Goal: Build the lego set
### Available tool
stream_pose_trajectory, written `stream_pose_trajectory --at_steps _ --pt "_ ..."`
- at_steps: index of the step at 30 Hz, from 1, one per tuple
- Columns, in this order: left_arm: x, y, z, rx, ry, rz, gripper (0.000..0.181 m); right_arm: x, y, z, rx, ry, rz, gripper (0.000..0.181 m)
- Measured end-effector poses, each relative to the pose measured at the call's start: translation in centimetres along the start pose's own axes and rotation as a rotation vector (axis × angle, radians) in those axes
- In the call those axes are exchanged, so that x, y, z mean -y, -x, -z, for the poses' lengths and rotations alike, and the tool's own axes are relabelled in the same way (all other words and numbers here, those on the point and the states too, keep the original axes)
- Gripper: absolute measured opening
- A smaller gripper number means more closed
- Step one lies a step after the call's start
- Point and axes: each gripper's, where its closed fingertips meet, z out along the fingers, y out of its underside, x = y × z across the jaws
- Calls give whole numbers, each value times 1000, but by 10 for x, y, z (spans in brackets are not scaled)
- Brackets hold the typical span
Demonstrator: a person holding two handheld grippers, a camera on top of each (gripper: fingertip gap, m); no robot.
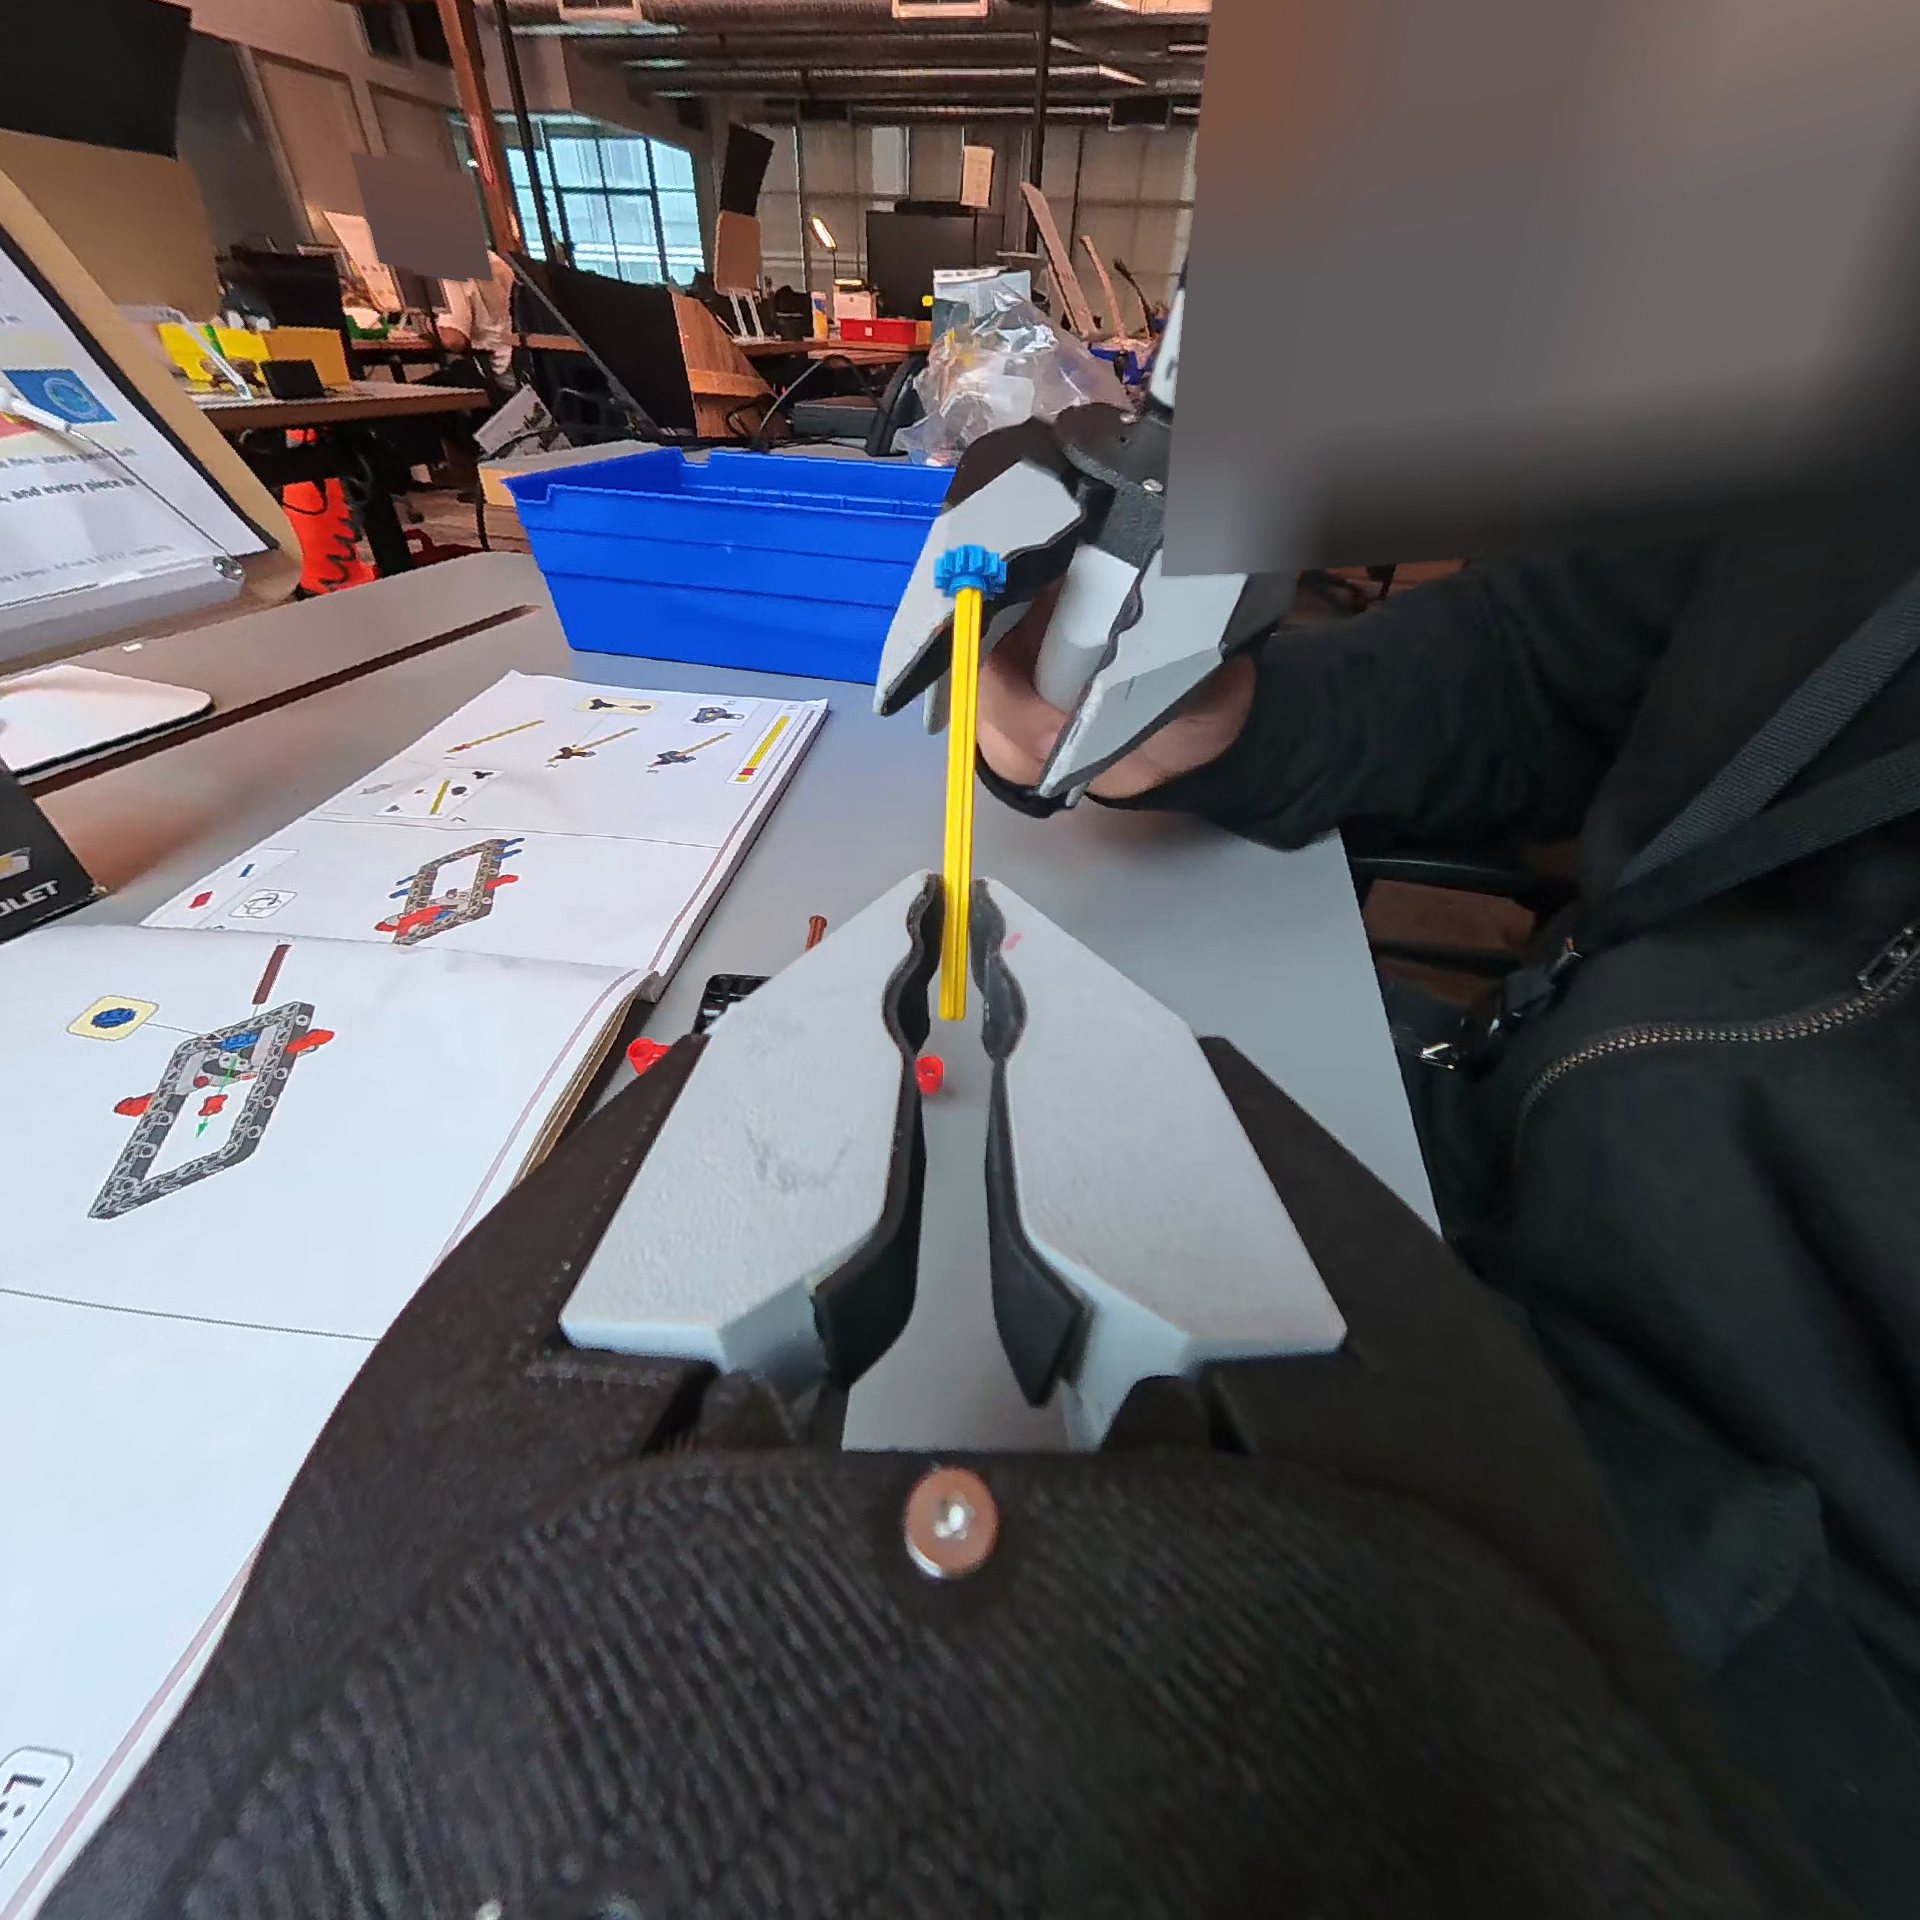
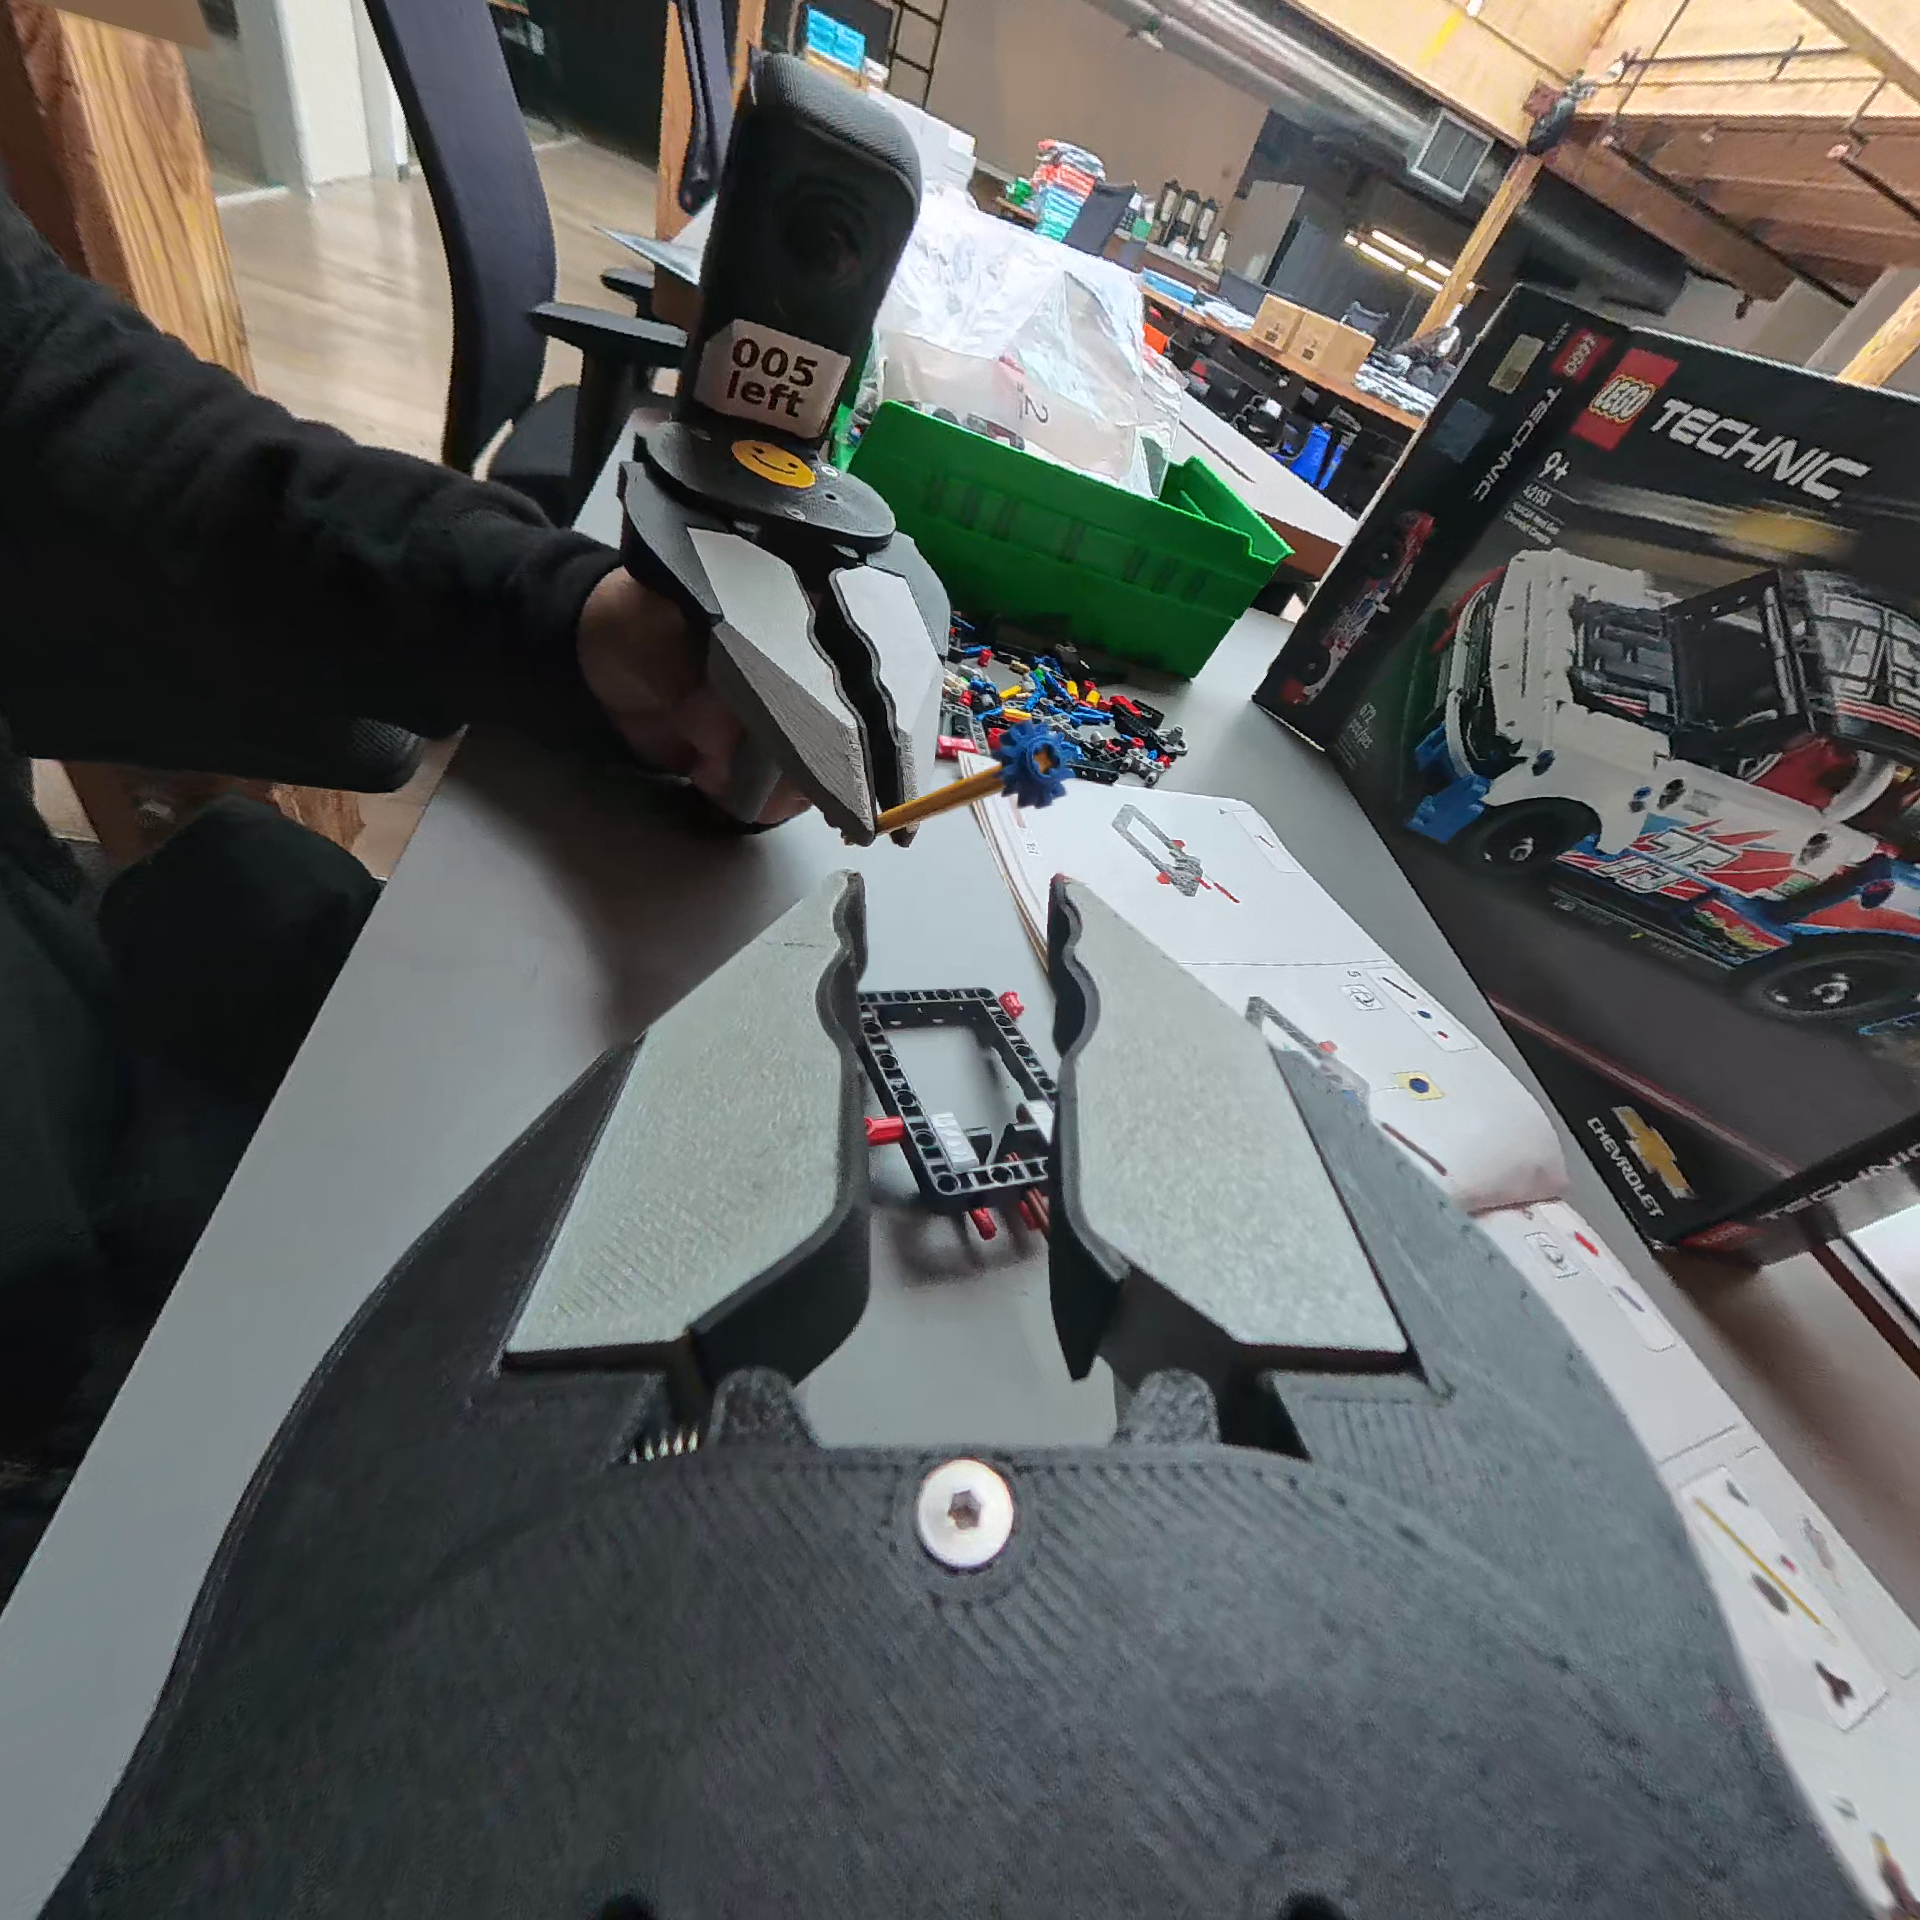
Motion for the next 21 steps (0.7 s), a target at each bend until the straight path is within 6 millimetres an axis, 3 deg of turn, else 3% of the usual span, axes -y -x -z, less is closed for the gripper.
stream_pose_trajectory --at_steps 15,18,21 --pt "3 -8 -6 -10 -24 -73 3 9 9 -11 169 -113 -314 22" --pt "2 -7 -8 8 -14 -86 3 11 12 -12 192 -134 -337 1" --pt "1 -5 -9 25 -5 -83 3 8 10 -11 184 -128 -325 1"
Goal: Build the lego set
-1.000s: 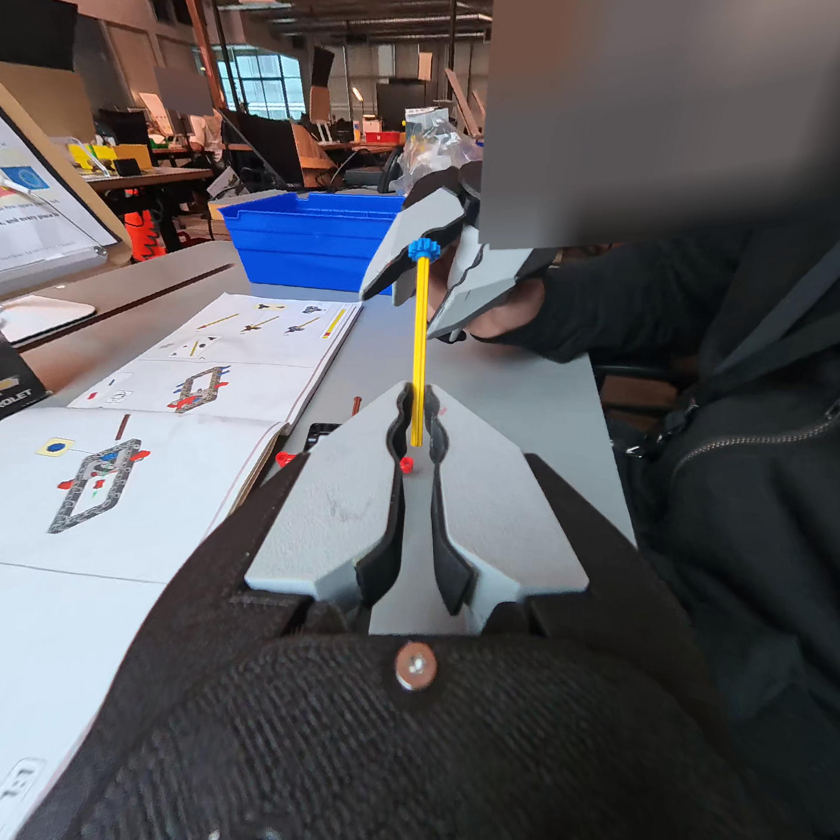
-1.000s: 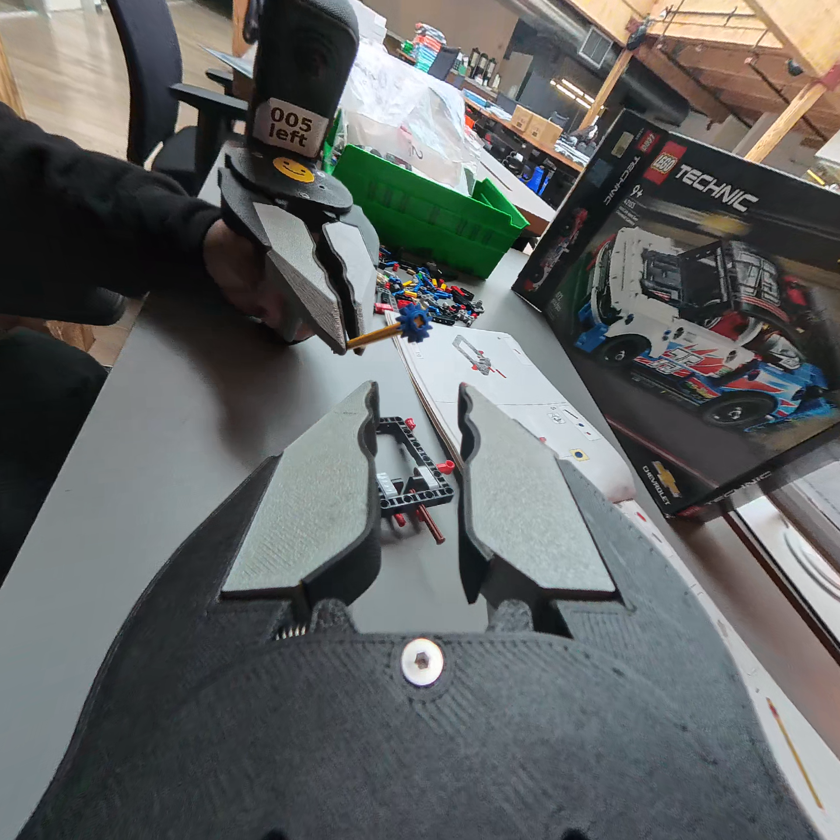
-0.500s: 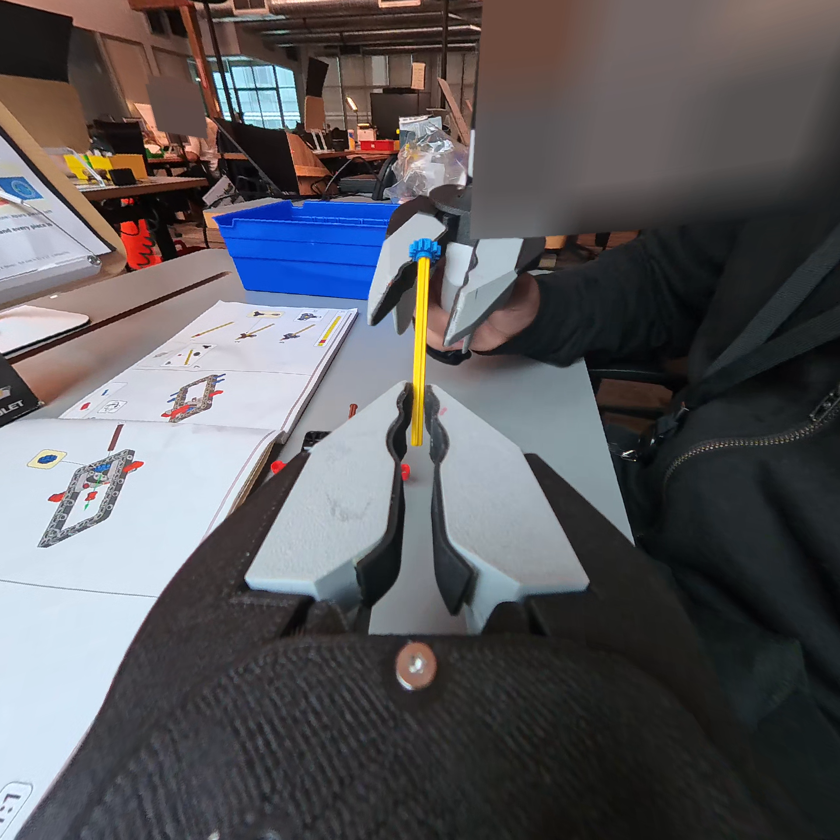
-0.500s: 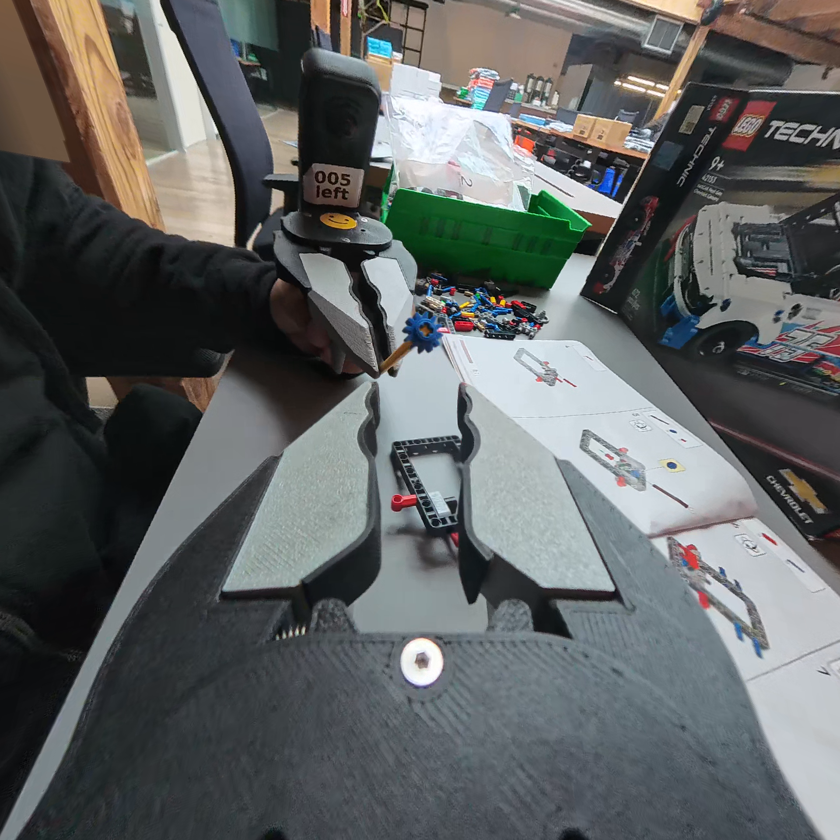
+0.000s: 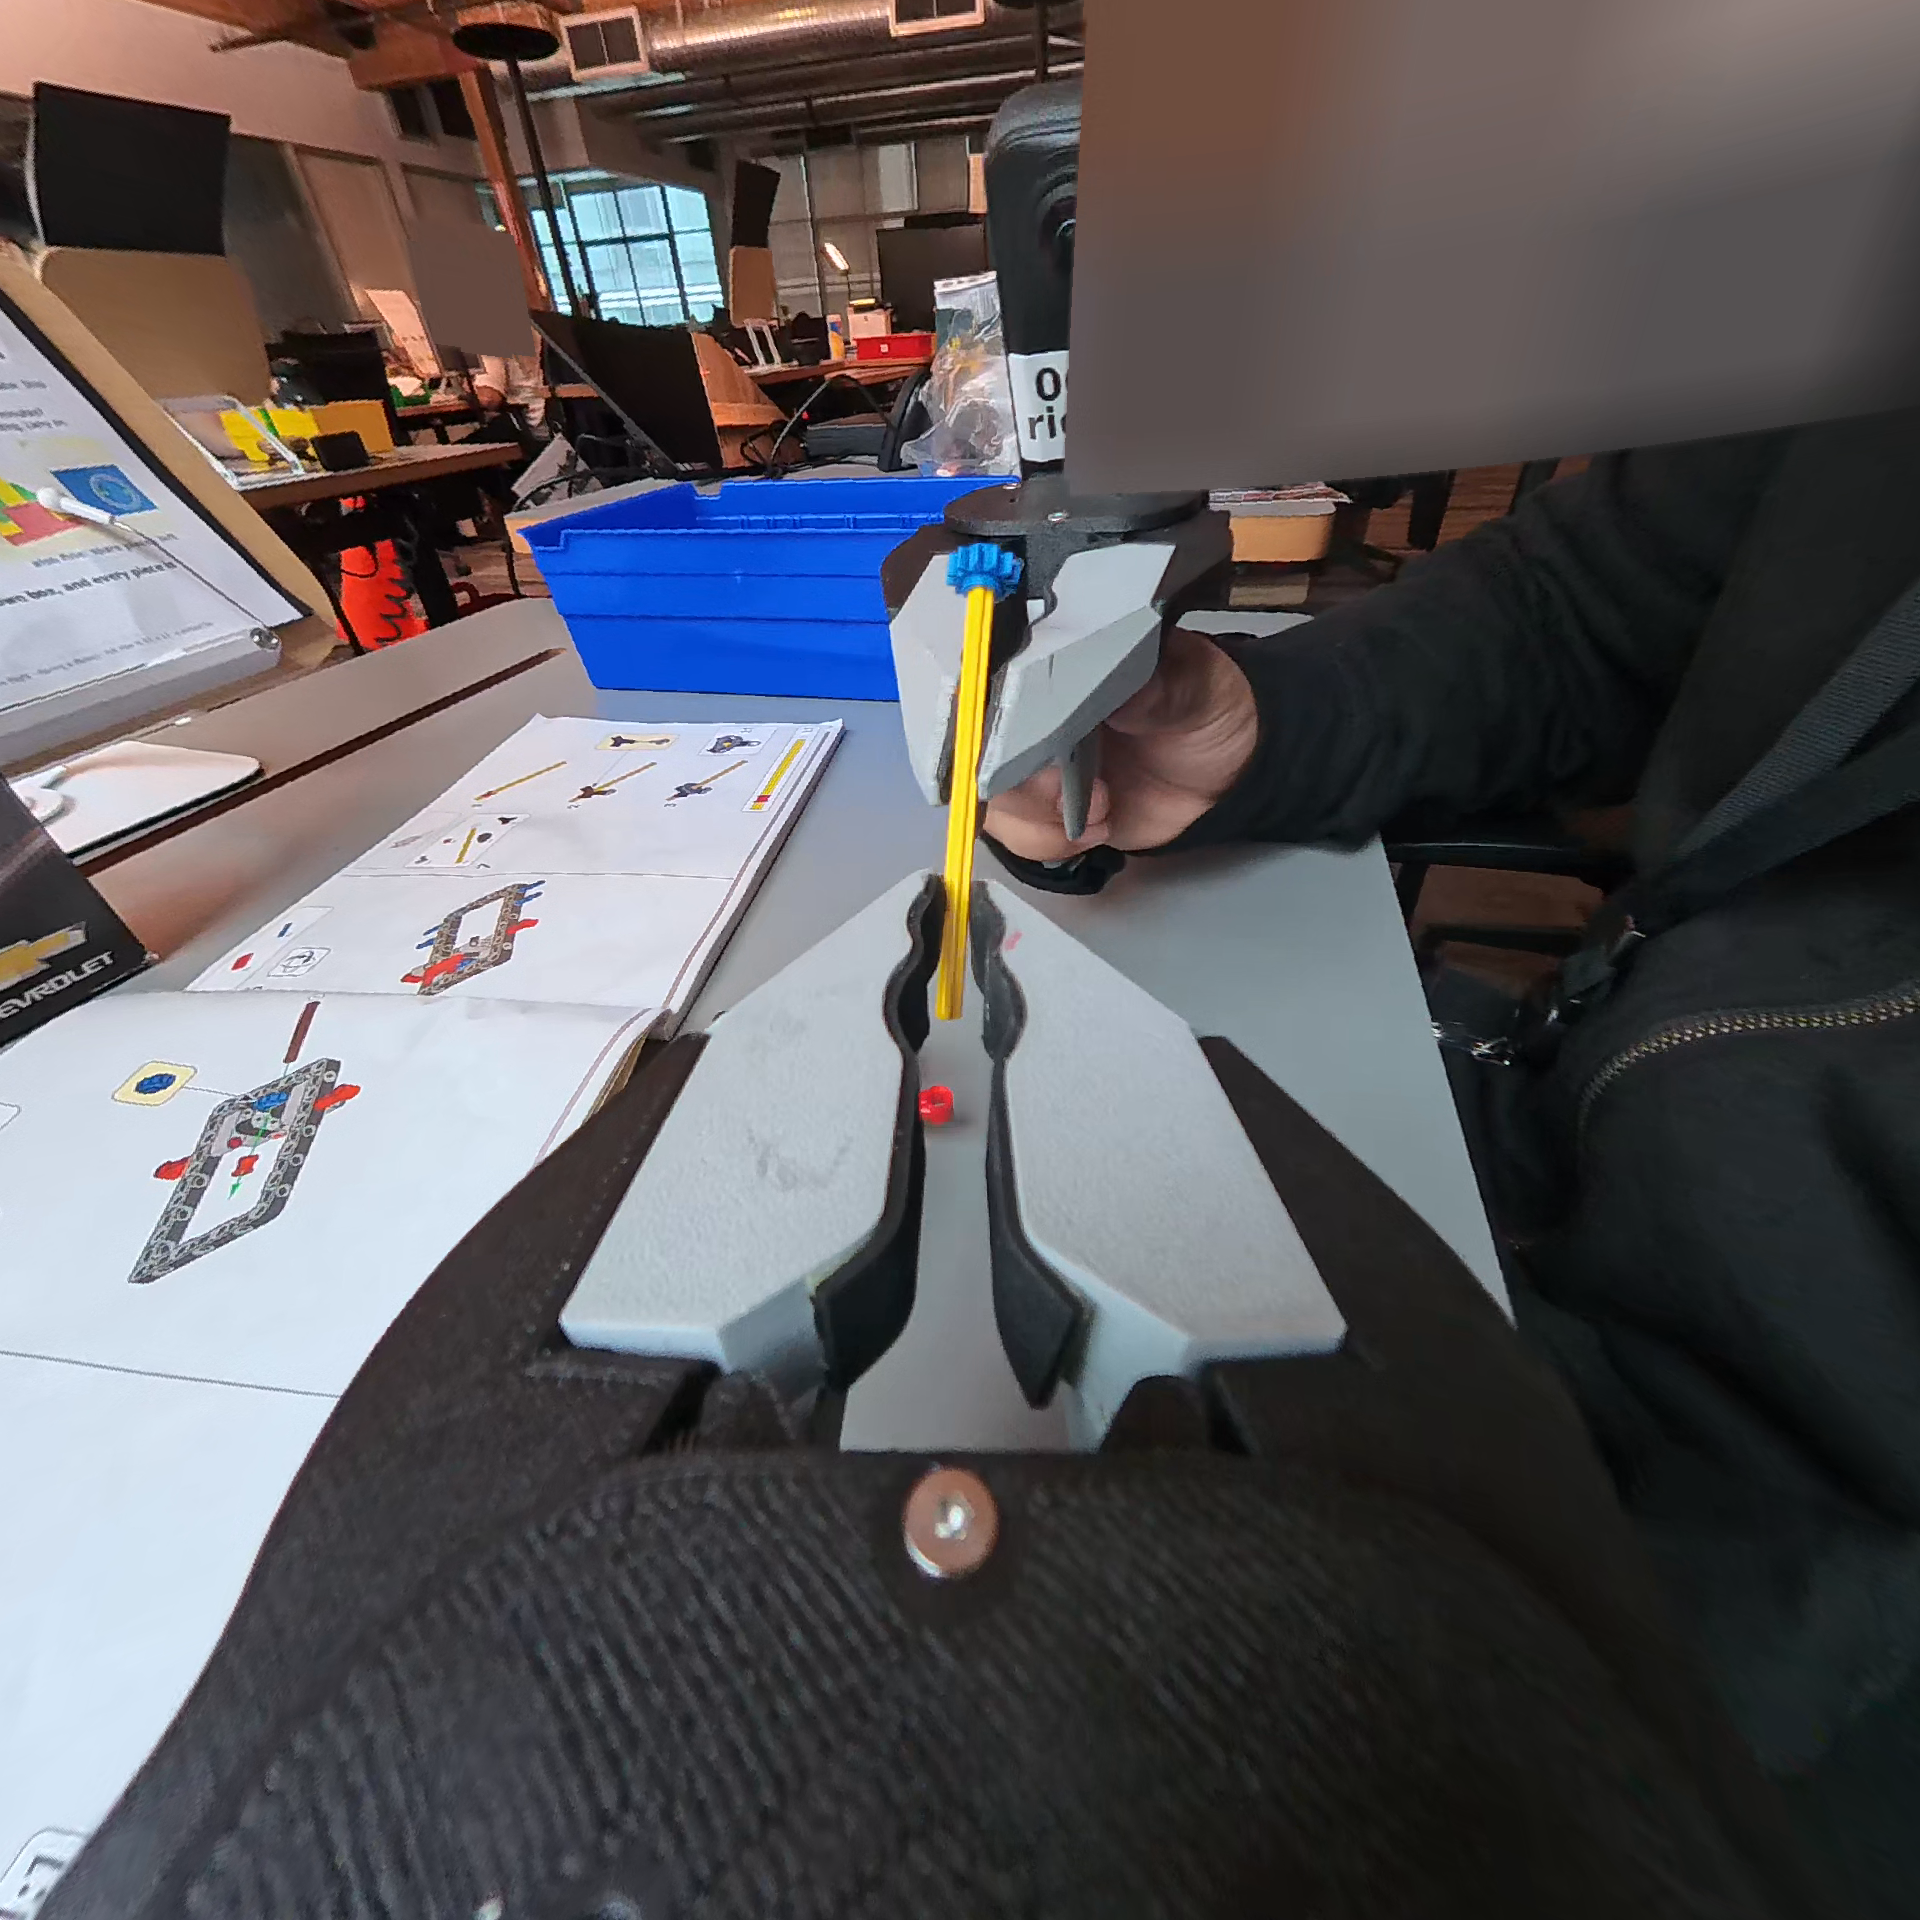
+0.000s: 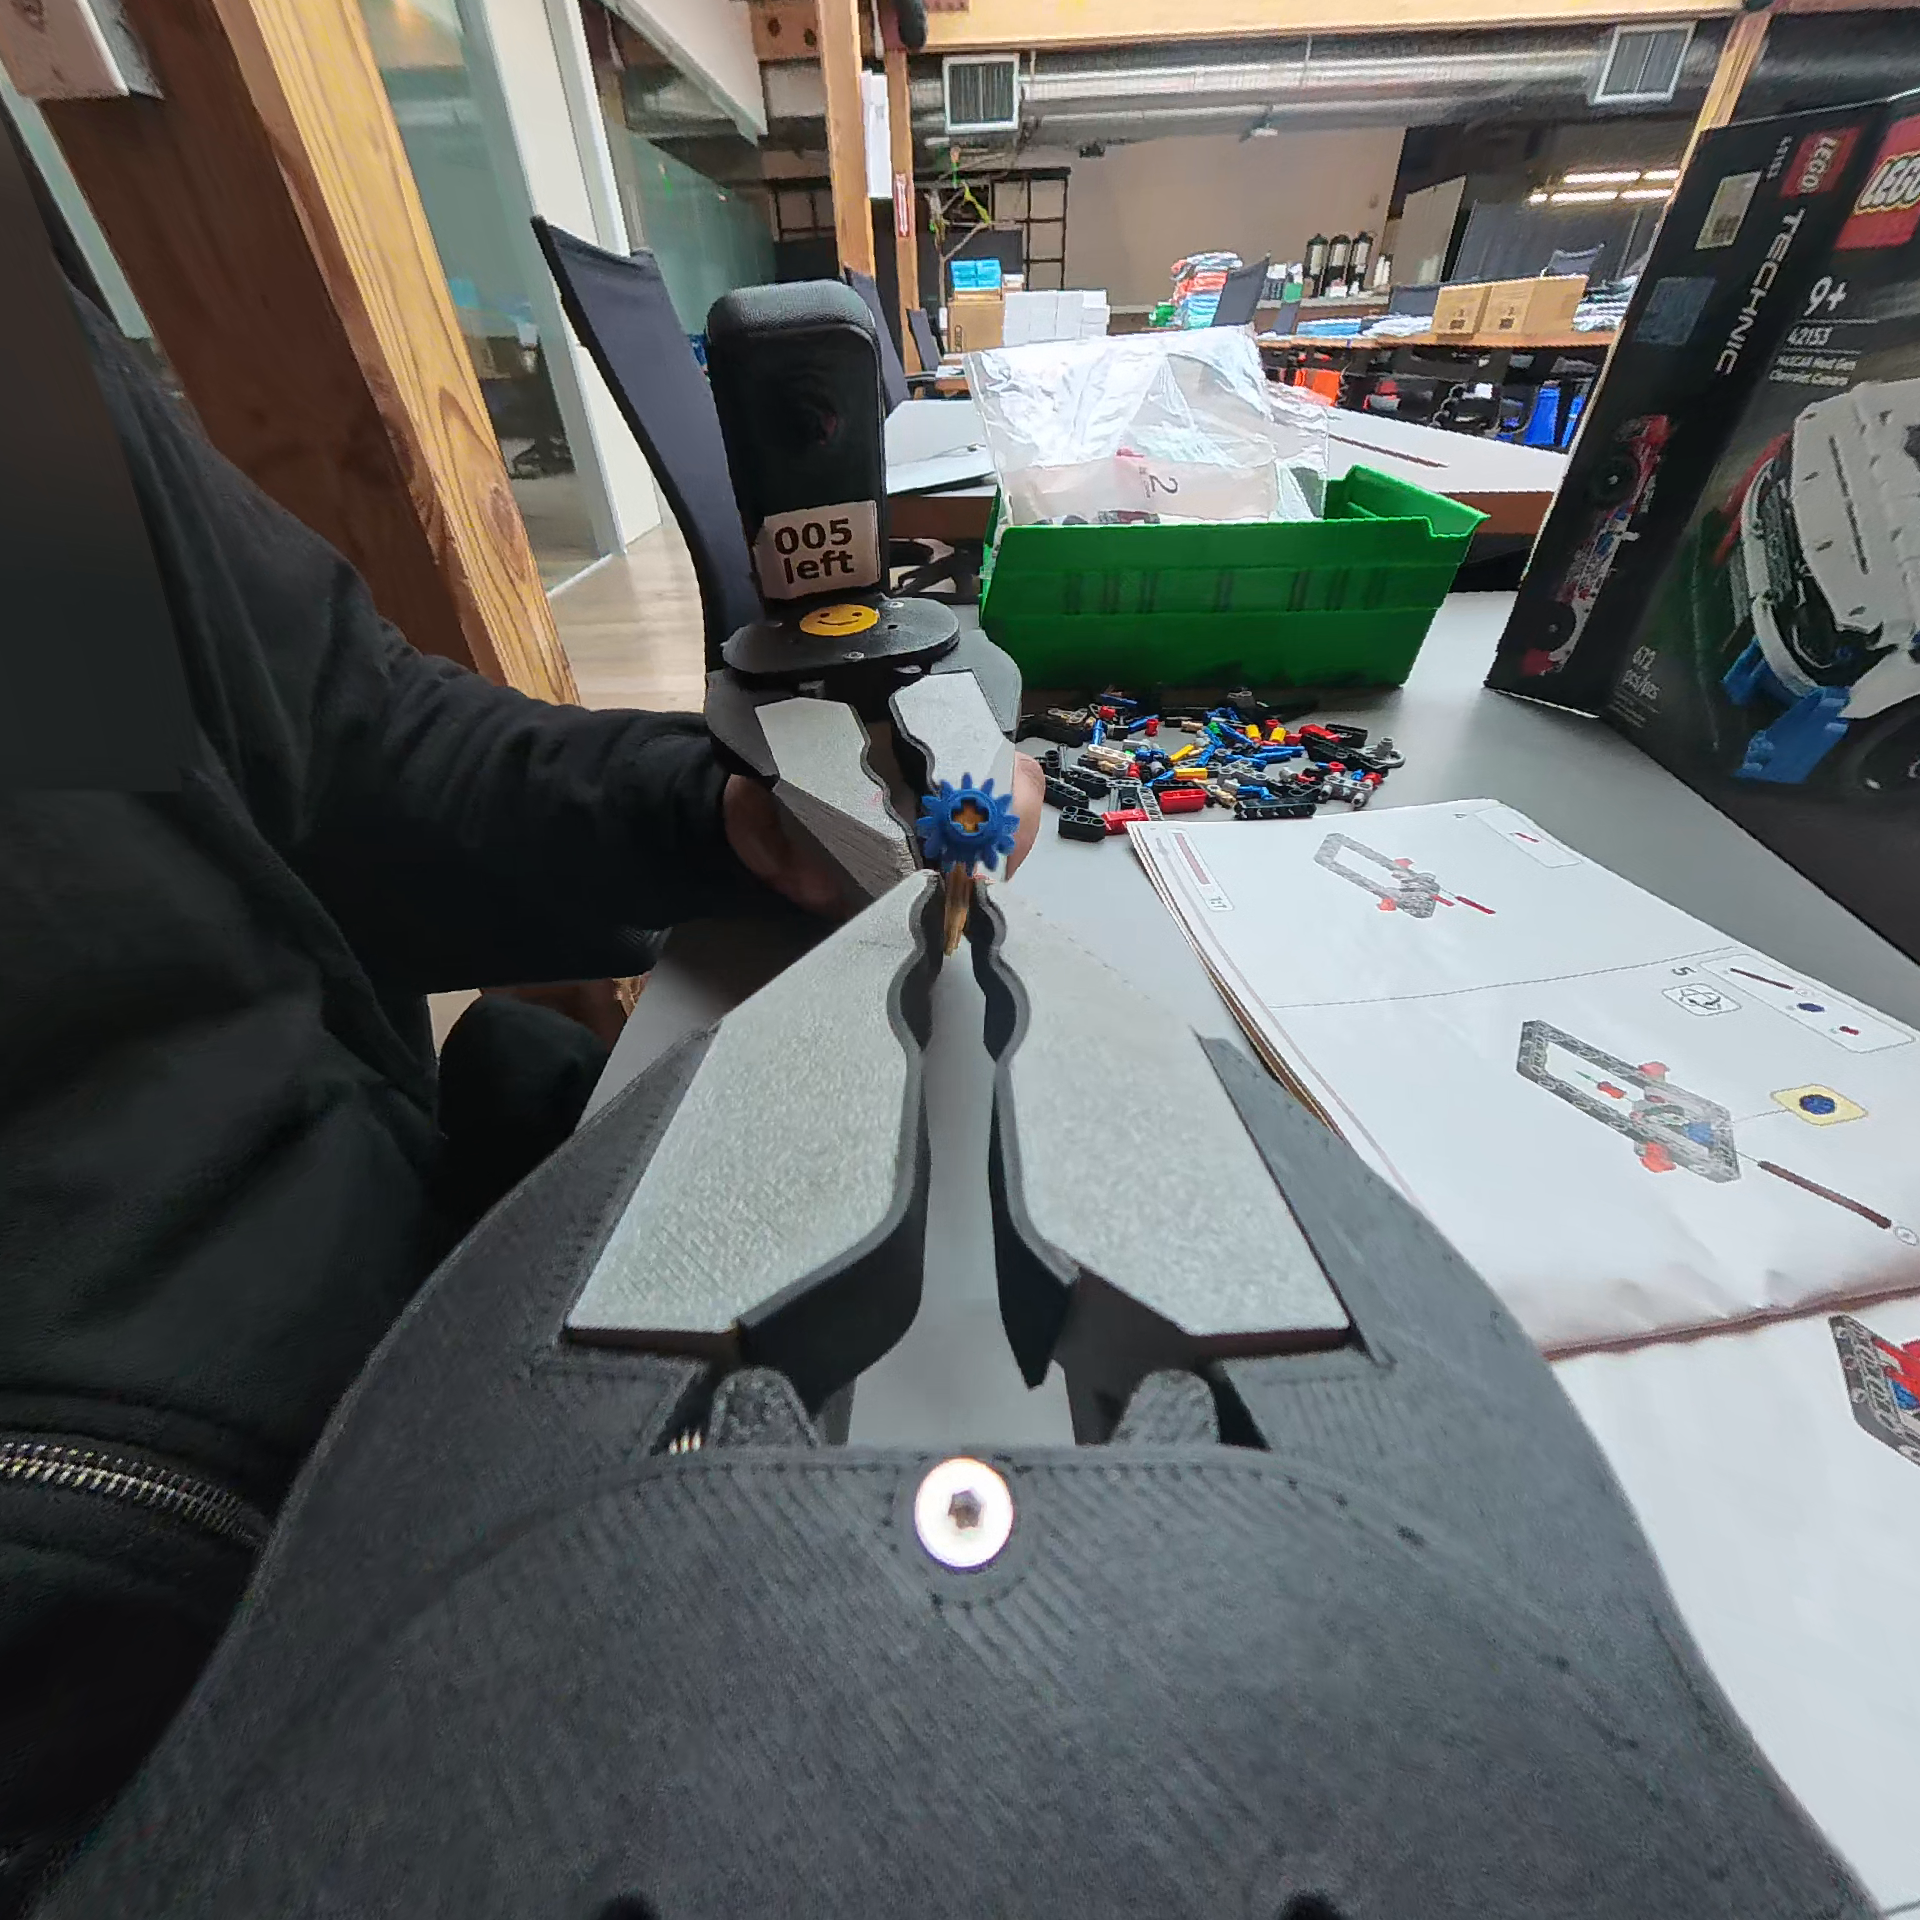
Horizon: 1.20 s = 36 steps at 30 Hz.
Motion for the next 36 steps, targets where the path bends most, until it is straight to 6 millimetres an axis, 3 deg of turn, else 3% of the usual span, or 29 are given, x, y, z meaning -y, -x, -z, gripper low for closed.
stream_pose_trajectory --at_steps 12,18,25,30,34,36 --pt "4 -2 -4 -13 -25 30 8 -2 -1 4 26 -8 38 1" --pt "9 -4 -6 -56 -58 89 1 -4 3 3 47 -14 90 1" --pt "5 -4 -8 -92 -28 130 13 1 8 5 56 -40 130 1" --pt "3 -11 -9 -120 -12 88 4 0 9 5 75 -42 113 1" --pt "-5 -8 -9 -90 51 58 3 -9 3 5 81 16 36 4" --pt "-14 1 -6 -52 115 50 2 -24 -8 9 59 101 19 21"
